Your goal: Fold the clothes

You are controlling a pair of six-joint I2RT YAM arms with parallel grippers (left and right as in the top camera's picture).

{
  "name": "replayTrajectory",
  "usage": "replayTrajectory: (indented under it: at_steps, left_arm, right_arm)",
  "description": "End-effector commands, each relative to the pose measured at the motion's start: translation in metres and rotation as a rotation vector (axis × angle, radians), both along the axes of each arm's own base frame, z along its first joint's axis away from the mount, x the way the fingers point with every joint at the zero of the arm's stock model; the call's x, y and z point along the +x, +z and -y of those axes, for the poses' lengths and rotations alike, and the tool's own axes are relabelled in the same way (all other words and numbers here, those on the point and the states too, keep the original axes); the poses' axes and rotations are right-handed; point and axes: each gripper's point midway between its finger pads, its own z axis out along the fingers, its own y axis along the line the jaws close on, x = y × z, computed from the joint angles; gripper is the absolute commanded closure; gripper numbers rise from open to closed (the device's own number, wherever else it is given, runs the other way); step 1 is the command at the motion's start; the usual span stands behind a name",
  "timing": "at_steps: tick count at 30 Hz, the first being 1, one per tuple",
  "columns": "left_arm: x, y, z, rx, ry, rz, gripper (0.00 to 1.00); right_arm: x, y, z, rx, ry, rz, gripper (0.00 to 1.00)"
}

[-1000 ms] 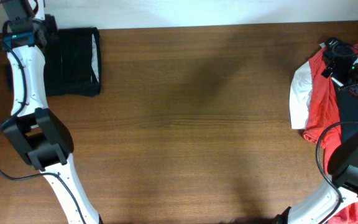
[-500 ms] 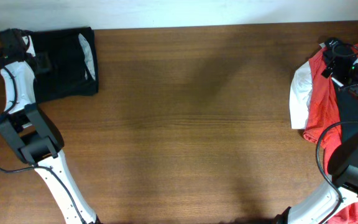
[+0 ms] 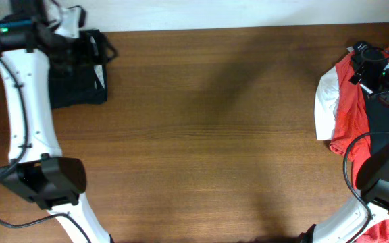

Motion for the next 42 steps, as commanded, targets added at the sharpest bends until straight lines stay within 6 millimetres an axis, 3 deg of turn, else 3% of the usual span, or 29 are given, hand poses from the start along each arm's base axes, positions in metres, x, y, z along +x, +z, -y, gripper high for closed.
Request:
replayTrajectory:
  at_steps: [1, 3, 6, 9, 10, 13, 15, 24, 26, 28, 31, 35, 37, 42]
  left_arm:
    - [-0.02, 0.038, 0.051, -0.012, -0.14, 0.095, 0.01]
    - [-0.046, 0.064, 0.06, 0.087, -0.143, 0.135, 0.01]
    - [-0.081, 0.076, 0.075, 0.13, -0.181, 0.112, 0.01]
    - [-0.119, 0.093, 0.107, 0.139, -0.274, 0.129, 0.01]
    - [-0.135, 0.107, 0.113, 0.198, -0.287, 0.185, 0.01]
    - [-0.168, 0.129, 0.123, 0.205, -0.322, 0.246, 0.01]
    - [-0.192, 0.129, 0.122, 0.185, -0.306, 0.189, 0.01]
    - [-0.194, 0.127, 0.12, 0.194, -0.305, 0.182, 0.01]
    - [-0.193, 0.116, 0.121, 0.229, -0.361, 0.166, 0.01]
    - [-0.196, 0.085, 0.119, 0.281, -0.444, 0.091, 0.01]
    - [-0.192, 0.049, 0.113, 0.275, -0.422, 0.069, 0.01]
    - [-0.163, 0.004, 0.081, 0.213, -0.269, 0.288, 0.01]
    - [-0.166, -0.011, 0.065, 0.223, -0.202, 0.442, 0.01]
    - [-0.19, -0.019, 0.026, 0.271, -0.029, 0.835, 0.01]
  right_arm:
    - [0.001, 0.012, 0.002, -0.017, -0.013, 0.024, 0.01]
    - [0.001, 0.012, 0.002, -0.017, -0.013, 0.023, 0.01]
    - [0.001, 0.012, 0.002, -0.017, -0.013, 0.024, 0.02]
    - [0.001, 0.012, 0.002, -0.017, -0.013, 0.024, 0.01]
    - [0.001, 0.012, 0.002, -0.017, -0.013, 0.024, 0.01]
    - [0.001, 0.012, 0.002, -0.017, -0.013, 0.024, 0.01]
    - [0.001, 0.012, 0.002, -0.017, -0.013, 0.024, 0.01]
    - [0.001, 0.012, 0.002, -0.017, -0.013, 0.024, 0.01]
    - [0.001, 0.012, 0.002, -0.017, -0.013, 0.024, 0.01]
    - [0.001, 0.012, 0.002, -0.017, -0.013, 0.024, 0.01]
    - [0.001, 0.012, 0.002, -0.017, -0.013, 0.024, 0.01]
    - [0.001, 0.012, 0.002, -0.017, -0.013, 0.024, 0.01]
    - [0.001, 0.012, 0.002, -0.017, -0.013, 0.024, 0.01]
    - [0.001, 0.012, 0.002, -0.017, -0.013, 0.024, 0.01]
